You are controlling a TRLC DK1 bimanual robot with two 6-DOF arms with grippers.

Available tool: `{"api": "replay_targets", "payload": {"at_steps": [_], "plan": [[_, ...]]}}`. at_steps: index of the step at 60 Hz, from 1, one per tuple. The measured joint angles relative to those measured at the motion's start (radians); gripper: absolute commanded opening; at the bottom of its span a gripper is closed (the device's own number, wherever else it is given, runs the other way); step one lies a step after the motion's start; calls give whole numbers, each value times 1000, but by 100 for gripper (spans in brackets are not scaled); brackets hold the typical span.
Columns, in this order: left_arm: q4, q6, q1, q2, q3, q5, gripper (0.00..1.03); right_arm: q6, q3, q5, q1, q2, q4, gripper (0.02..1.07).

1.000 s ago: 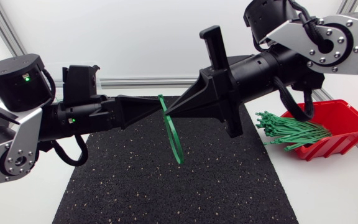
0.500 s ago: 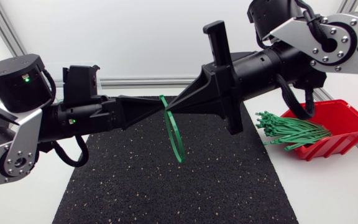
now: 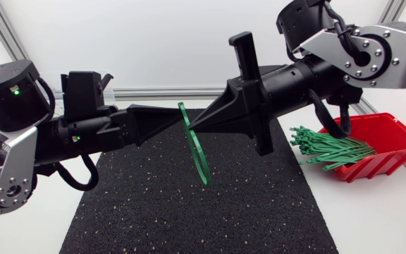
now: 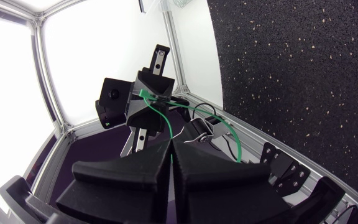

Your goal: Take a green cable tie from the red box, thread the tail through the head to close it, then place it in the transparent bin on the left.

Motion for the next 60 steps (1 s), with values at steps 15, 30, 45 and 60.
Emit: {"api": "replay_targets", "payload": {"at_steps": [15,30,45,60], "plan": [[3,0,-13,0,-5,-18,4,0,10,-4,4,0,0,8],[3,0,-18,0,-22,-9,4,0,47,0,2,-13,18,8],[2,0,-31,-17,-22,-8,4,0,60,-3,-3,-8,31,8],[-1,0,-23,-34,-22,-6,4,0,32,1,-4,7,46,8]]}}
